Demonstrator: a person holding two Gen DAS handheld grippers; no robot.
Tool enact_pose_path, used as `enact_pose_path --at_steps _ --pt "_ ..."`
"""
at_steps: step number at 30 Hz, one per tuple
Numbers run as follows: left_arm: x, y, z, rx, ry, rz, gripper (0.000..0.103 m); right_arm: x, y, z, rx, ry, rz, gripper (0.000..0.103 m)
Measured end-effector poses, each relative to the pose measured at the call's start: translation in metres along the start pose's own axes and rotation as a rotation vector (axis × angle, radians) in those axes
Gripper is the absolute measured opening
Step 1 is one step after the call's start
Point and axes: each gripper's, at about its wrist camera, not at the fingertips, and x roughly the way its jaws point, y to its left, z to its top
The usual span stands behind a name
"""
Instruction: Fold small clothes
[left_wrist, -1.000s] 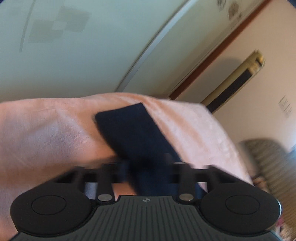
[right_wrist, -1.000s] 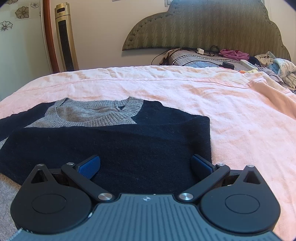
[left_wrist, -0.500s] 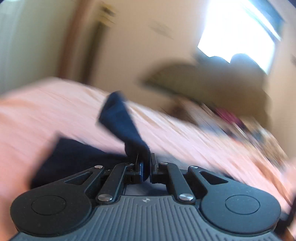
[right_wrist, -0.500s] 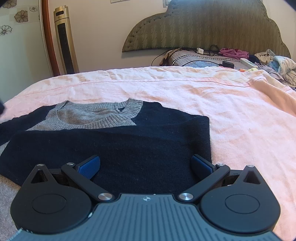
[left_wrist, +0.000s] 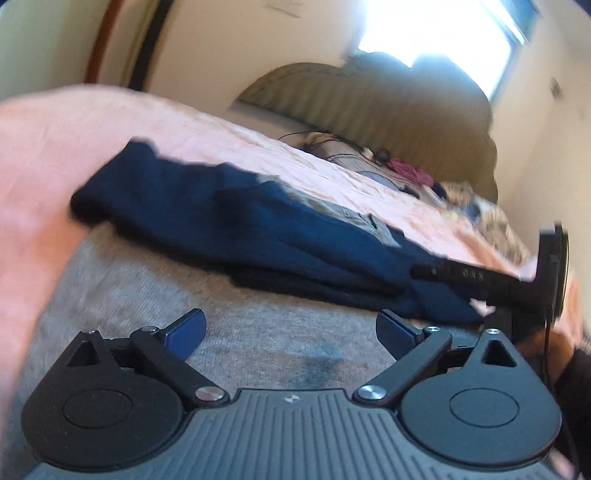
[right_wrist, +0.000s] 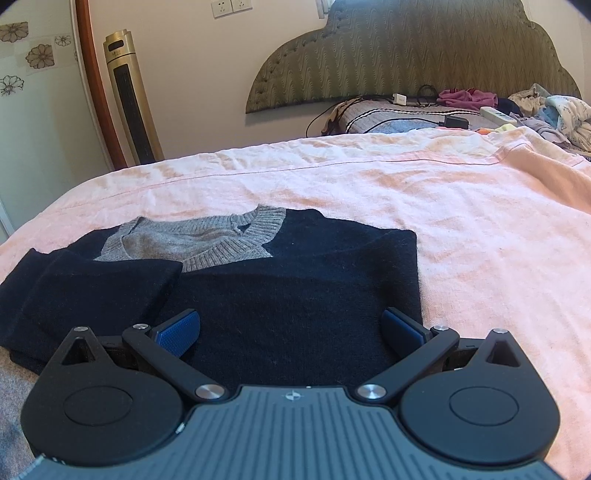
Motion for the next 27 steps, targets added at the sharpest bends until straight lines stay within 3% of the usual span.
enact_pose_path --at_steps 2,4,6,8,10,12,14,15,16,21,24,27 --pt "-0.002 0.007 0.0 -0.044 -0.031 0.021 0.099 -0.014 0.001 0.01 0.101 -0.01 0.042 0.103" --pt "-0.001 0.006 0.001 -0.048 -0.032 0.016 0.101 -0.024 0.004 0.017 0.211 0.004 0.211 0.103" --pt "0.001 0.005 0.002 -0.036 -0.027 0.016 0.103 -0.014 0.015 0.023 0.28 0.123 0.354 0.099" --pt "0.002 0.005 0.003 -0.033 -0.026 0.015 0.103 0.004 0.027 0.024 0.299 0.239 0.398 0.086" --pt "0.004 0.006 0.003 -0.042 -0.03 0.009 0.103 0.02 0.036 0.021 0.3 0.301 0.379 0.073" --pt "0.005 0.007 0.003 -0.05 -0.033 0.005 0.103 0.025 0.045 0.02 0.289 0.287 0.37 0.067" --pt "0.004 0.007 0.003 -0.05 -0.034 0.006 0.103 0.029 0.051 0.021 0.289 0.3 0.372 0.046" --pt "0.004 0.007 0.003 -0.05 -0.034 0.006 0.103 0.03 0.056 0.021 0.264 0.308 0.35 0.024" --pt "0.004 0.007 0.003 -0.05 -0.033 0.006 0.103 0.029 0.06 0.021 0.231 0.299 0.327 0.019" --pt "0.004 0.008 0.003 -0.051 -0.034 0.004 0.103 -0.002 0.04 0.039 0.204 0.192 0.358 0.011" --pt "0.004 0.008 0.003 -0.053 -0.035 0.003 0.103 -0.026 0.012 0.051 0.152 0.144 0.292 0.011" --pt "0.004 0.009 0.003 -0.055 -0.036 0.003 0.103 -0.036 -0.026 0.047 0.151 0.153 0.202 0.011"
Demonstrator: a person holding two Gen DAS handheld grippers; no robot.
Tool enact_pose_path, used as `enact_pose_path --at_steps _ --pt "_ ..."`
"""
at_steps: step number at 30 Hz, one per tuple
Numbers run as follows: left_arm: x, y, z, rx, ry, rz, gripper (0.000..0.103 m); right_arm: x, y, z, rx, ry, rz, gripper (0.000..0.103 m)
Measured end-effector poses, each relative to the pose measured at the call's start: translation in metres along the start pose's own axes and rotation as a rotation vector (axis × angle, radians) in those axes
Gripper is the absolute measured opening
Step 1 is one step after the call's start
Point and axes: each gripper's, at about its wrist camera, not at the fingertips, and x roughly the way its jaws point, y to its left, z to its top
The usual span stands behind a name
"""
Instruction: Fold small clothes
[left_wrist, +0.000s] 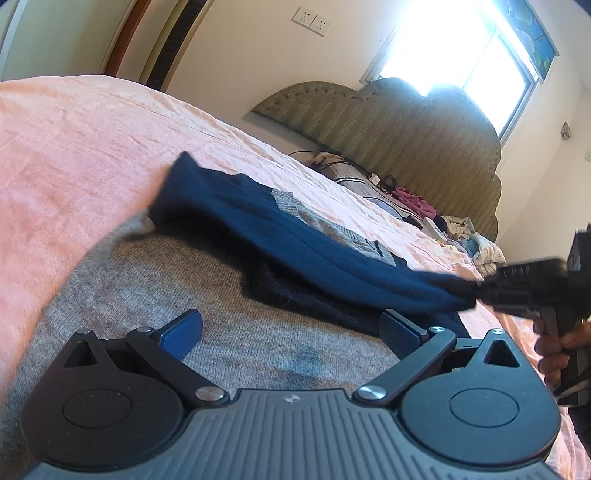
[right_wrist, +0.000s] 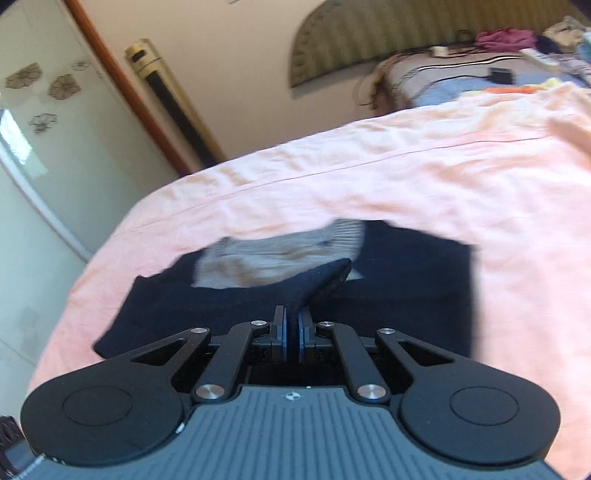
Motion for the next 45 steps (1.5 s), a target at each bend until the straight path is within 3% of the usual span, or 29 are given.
enact_pose_path --at_steps 6,9,10,11,12,14,18,23,24,26,29,32,33,34,36,37,38,40,41,45 --pt "0.0 0.0 -0.001 0.005 0.001 0.004 0.103 0.01 -0.035 -0.028 0.025 0.024 -0.053 0.012" --pt "-0.003 -0.004 0.001 0.022 0.009 0.021 0.103 0.01 -0.039 -0.033 0.07 -0.016 -0.039 0.027" --pt "-0.006 -0.007 0.003 0.037 0.011 0.034 0.103 0.003 -0.039 -0.031 0.09 -0.055 -0.045 0.042" --pt "-0.009 -0.011 0.008 0.058 0.006 0.043 0.103 -0.005 -0.037 -0.029 0.095 -0.109 -0.071 0.049" --pt "-0.011 -0.014 0.015 0.072 -0.01 0.041 0.103 -0.016 -0.033 -0.025 0.077 -0.182 -0.103 0.055" --pt "-0.007 -0.023 0.033 0.098 -0.048 0.018 0.103 -0.023 -0.024 -0.018 0.039 -0.254 -0.097 0.055" --pt "0.046 -0.04 0.07 0.198 -0.036 0.066 0.103 0.005 0.002 -0.005 -0.041 -0.212 -0.045 0.064" --pt "0.119 -0.019 0.078 0.251 0.163 0.186 0.103 0.058 0.004 -0.011 -0.06 -0.091 -0.071 0.064" --pt "0.118 -0.016 0.074 0.311 0.126 0.189 0.103 0.058 0.002 -0.017 -0.101 -0.13 -0.075 0.063" --pt "0.116 -0.008 0.074 0.311 0.128 0.179 0.103 0.056 -0.006 -0.029 -0.17 -0.177 -0.083 0.059" --pt "0.121 -0.012 0.075 0.353 0.14 0.227 0.103 0.054 -0.014 -0.027 -0.144 -0.187 -0.062 0.059" --pt "0.107 -0.029 0.068 0.401 0.139 0.315 0.103 0.048 0.01 -0.027 -0.2 -0.158 -0.188 0.062" --pt "0.095 -0.033 0.067 0.379 0.144 0.304 0.103 0.039 0.018 -0.031 -0.192 -0.159 -0.209 0.066" --pt "0.08 -0.037 0.064 0.353 0.146 0.247 0.103 0.029 0.026 -0.036 -0.194 -0.171 -0.187 0.068" --pt "0.054 -0.045 0.052 0.343 0.141 0.133 0.103 0.013 0.038 -0.05 -0.221 -0.187 -0.096 0.078" --pt "0.05 -0.049 0.044 0.371 0.153 0.124 0.103 0.011 0.042 -0.056 -0.235 -0.176 -0.084 0.088" --pt "0.051 -0.051 0.037 0.404 0.181 0.133 0.103 0.014 0.043 -0.061 -0.247 -0.154 -0.095 0.089" --pt "0.064 -0.043 0.027 0.443 0.235 0.178 0.103 0.029 0.033 -0.068 -0.246 -0.086 -0.155 0.087" --pt "0.061 -0.043 0.023 0.486 0.207 0.191 0.103 0.027 0.029 -0.072 -0.278 -0.129 -0.17 0.086" --pt "0.035 -0.043 0.029 0.435 0.24 0.182 0.103 0.003 0.034 -0.073 -0.198 -0.117 -0.214 0.081"
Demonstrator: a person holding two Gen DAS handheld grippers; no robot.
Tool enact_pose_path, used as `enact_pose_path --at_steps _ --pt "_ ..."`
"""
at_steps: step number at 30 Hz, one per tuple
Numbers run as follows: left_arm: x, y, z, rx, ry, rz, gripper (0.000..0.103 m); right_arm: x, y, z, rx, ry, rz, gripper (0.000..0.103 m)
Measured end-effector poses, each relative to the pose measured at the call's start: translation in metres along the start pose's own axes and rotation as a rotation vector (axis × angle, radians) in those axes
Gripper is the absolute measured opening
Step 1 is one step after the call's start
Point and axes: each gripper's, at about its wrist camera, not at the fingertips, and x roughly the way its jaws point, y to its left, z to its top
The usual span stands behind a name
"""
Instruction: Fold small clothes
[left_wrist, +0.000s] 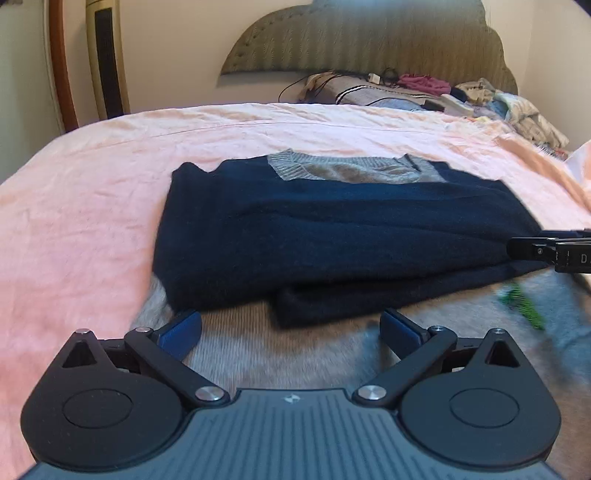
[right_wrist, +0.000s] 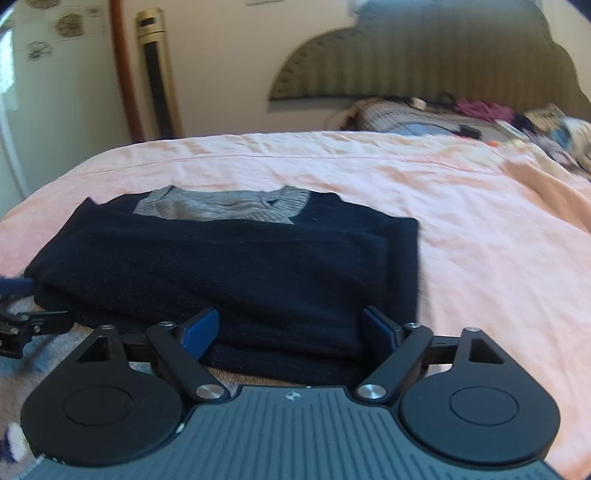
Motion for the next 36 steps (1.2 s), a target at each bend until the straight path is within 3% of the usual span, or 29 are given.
enact_pose_path --at_steps 3,5,6,8,13,18,20,23,25,26,27,28,29,30,33,36 --pt "-0.021 -0.012 -0.021 0.034 -0.005 -0.064 0.103 -0.03 0.016 -0.017 -0.002 -0.032 0.12 0.086" --pt "-0.023 -0.022 -0.04 0.086 0.004 -0.047 0.103 -0.032 0.028 -0.035 -0.043 0.005 0.126 0.092" --pt "-0.026 -0.025 -0.049 0.13 -0.038 -0.022 0.103 -0.028 0.032 -0.047 -0.076 0.04 0.104 0.092" --pt "-0.03 -0.018 -0.049 0.099 -0.025 -0.032 0.103 -0.031 0.031 -0.067 -0.154 0.002 0.054 0.095" --pt "-0.06 0.001 -0.063 0.09 -0.019 0.046 0.103 -0.055 0.01 -0.069 -0.094 0.022 -0.034 0.09" --pt "-0.081 0.03 -0.087 -0.021 -0.022 0.116 0.103 -0.088 -0.015 -0.08 -0.018 -0.027 -0.076 0.094" --pt "-0.079 0.04 -0.088 -0.081 -0.023 0.126 0.103 -0.083 -0.034 -0.083 0.049 0.007 -0.091 0.083" --pt "-0.073 0.048 -0.074 -0.118 -0.029 0.195 0.103 -0.077 -0.043 -0.081 0.072 0.011 -0.099 0.079" --pt "-0.064 0.056 -0.065 -0.155 -0.024 0.185 0.102 -0.072 -0.045 -0.078 0.098 0.017 -0.073 0.075" --pt "-0.058 0.059 -0.063 -0.166 -0.01 0.168 0.1 -0.07 -0.044 -0.075 0.094 0.018 -0.062 0.065" --pt "-0.055 0.057 -0.061 -0.137 -0.022 0.187 0.091 -0.069 -0.044 -0.074 0.09 0.02 -0.054 0.057" --pt "-0.054 0.053 -0.06 -0.101 -0.036 0.193 0.06 -0.069 -0.045 -0.071 0.094 0.026 -0.041 0.031" --pt "-0.057 0.053 -0.057 -0.093 -0.048 0.155 0.034 -0.07 -0.049 -0.068 0.12 0.037 -0.019 0.011" --pt "-0.059 0.056 -0.054 -0.111 -0.035 0.126 0.008 -0.073 -0.055 -0.067 0.149 0.032 -0.002 0.01" --pt "-0.061 0.069 -0.053 -0.15 -0.019 0.113 0.008 -0.084 -0.073 -0.066 0.173 0.0 -0.054 0.007" --pt "-0.069 0.069 -0.06 -0.143 -0.018 0.081 0.01 -0.083 -0.086 -0.076 0.253 0.038 0.025 0.009"
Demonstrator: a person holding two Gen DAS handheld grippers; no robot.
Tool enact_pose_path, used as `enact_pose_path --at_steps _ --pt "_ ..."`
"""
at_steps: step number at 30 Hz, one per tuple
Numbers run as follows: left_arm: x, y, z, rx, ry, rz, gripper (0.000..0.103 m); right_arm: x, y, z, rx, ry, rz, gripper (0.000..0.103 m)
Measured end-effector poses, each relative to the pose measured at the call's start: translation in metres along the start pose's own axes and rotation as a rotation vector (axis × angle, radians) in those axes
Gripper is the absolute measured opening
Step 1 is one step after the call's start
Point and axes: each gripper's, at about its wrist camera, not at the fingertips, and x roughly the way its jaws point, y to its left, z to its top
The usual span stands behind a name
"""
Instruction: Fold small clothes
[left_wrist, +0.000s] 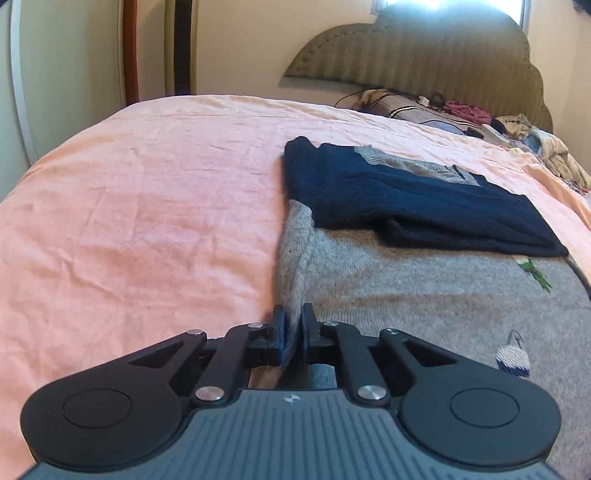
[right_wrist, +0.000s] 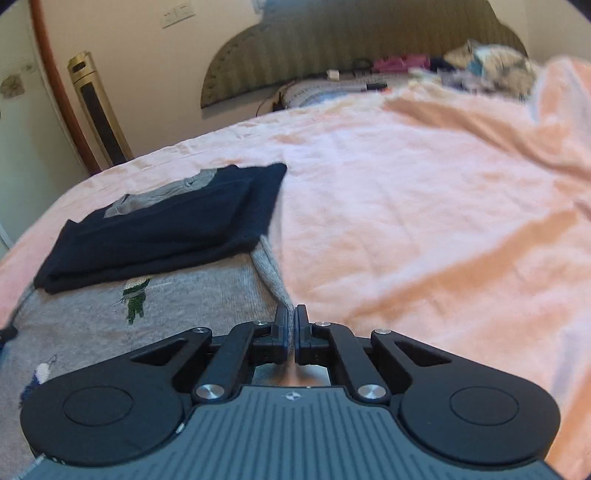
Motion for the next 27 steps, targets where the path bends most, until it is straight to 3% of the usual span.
enact_pose_path --at_steps 1,2,3,4,5,9,10,11,12,13,15,18,21,23,24,25,26,27 --pt "-0.004 0.001 -0.001 -0.019 0.013 -0.023 0.017 -0.003 0.0 -0.002 0.017 0.01 0.024 0.012" --pt "-0.008 0.003 -0.003 -0.043 0.025 -0.058 0.025 -0.007 0.0 -0.003 0.032 0.014 0.042 0.023" --pt "-0.013 0.005 -0.006 -0.068 0.029 -0.097 0.052 -0.012 -0.001 -0.005 0.053 0.022 0.082 0.032" --pt "-0.017 0.008 -0.01 -0.095 0.025 -0.14 0.081 -0.015 -0.003 -0.006 0.076 0.032 0.132 0.053" --pt "-0.021 0.011 -0.014 -0.123 0.016 -0.173 0.088 -0.019 -0.006 -0.008 0.1 0.046 0.181 0.065" --pt "-0.02 0.006 -0.023 -0.129 -0.002 -0.168 0.088 -0.014 -0.005 -0.006 0.117 0.108 0.241 0.065" --pt "-0.018 0.001 -0.022 -0.118 -0.009 -0.152 0.085 -0.011 -0.004 -0.005 0.115 0.118 0.24 0.047" --pt "-0.016 -0.004 -0.02 -0.1 -0.013 -0.133 0.076 -0.006 -0.002 -0.004 0.116 0.147 0.247 0.01" --pt "-0.014 -0.008 -0.019 -0.081 -0.013 -0.111 0.047 -0.001 -0.001 -0.005 0.112 0.171 0.244 0.01" --pt "-0.012 -0.01 -0.016 -0.073 -0.003 -0.088 0.027 -0.001 0.002 -0.005 0.089 0.157 0.233 0.01" --pt "-0.012 -0.002 -0.01 -0.102 0.025 -0.095 0.023 -0.01 0.005 -0.003 0.063 0.127 0.209 0.009" --pt "-0.021 0.012 -0.012 -0.112 0.031 -0.118 0.022 -0.027 -0.019 0.001 0.098 0.073 0.166 0.008" --pt "-0.025 0.02 -0.024 -0.114 0.033 -0.135 0.022 -0.022 -0.033 -0.01 0.129 0.128 0.188 0.008" --pt "-0.033 0.023 -0.029 -0.135 0.043 -0.159 0.025 -0.028 -0.03 -0.015 0.145 0.136 0.228 0.017" --pt "-0.038 0.025 -0.033 -0.151 0.049 -0.18 0.034 -0.031 -0.03 -0.017 0.16 0.151 0.244 0.023" --pt "-0.041 0.027 -0.036 -0.169 0.051 -0.205 0.05 -0.034 -0.029 -0.02 0.167 0.161 0.265 0.041" --pt "-0.045 0.028 -0.04 -0.187 0.046 -0.229 0.057 -0.037 -0.026 -0.024 0.166 0.164 0.292 0.052" --pt "-0.048 0.026 -0.045 -0.194 0.036 -0.24 0.064 -0.038 -0.022 -0.028 0.16 0.176 0.309 0.053"
